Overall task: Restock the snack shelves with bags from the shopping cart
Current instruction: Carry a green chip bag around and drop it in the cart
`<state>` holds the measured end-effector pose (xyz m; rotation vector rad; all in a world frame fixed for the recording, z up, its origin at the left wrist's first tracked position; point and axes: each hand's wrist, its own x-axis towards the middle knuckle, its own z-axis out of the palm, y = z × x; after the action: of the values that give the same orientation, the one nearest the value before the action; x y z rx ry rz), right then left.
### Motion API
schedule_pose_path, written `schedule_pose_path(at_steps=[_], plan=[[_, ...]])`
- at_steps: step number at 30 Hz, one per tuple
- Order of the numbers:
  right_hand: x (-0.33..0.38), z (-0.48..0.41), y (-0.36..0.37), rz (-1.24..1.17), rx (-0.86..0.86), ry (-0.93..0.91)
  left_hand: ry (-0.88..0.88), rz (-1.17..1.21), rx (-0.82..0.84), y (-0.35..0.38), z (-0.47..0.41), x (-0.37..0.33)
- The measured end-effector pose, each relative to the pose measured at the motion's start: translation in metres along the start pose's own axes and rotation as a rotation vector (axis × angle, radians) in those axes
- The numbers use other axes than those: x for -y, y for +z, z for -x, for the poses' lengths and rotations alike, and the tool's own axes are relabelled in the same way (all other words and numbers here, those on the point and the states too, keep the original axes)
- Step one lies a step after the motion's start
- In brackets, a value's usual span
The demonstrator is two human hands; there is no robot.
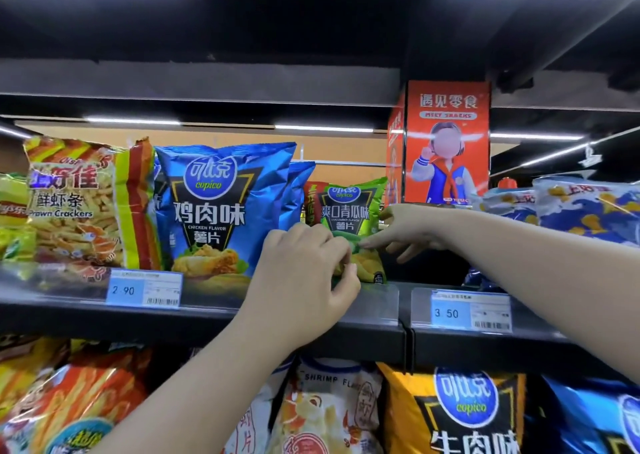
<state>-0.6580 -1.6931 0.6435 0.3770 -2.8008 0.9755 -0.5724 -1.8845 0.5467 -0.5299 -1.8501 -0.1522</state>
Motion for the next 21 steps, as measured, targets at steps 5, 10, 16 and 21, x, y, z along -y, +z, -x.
schedule_pose_path(at_steps=[5, 10, 16, 21], plan=[[0.011, 0.042, -0.011, 0.325, -0.217, -0.175, -0.070, -0.042, 0.159, -0.003, -0.021, -0.020], [-0.007, 0.082, -0.005, 0.472, -0.496, -0.259, -0.115, -0.005, 0.216, 0.010, -0.045, -0.053], [-0.046, 0.143, -0.024, 0.777, -0.706, -0.180, -0.080, 0.124, 0.149, 0.026, -0.071, -0.105], [-0.088, 0.218, -0.046, 1.010, -0.826, -0.107, 0.007, 0.209, 0.106, 0.031, -0.078, -0.178]])
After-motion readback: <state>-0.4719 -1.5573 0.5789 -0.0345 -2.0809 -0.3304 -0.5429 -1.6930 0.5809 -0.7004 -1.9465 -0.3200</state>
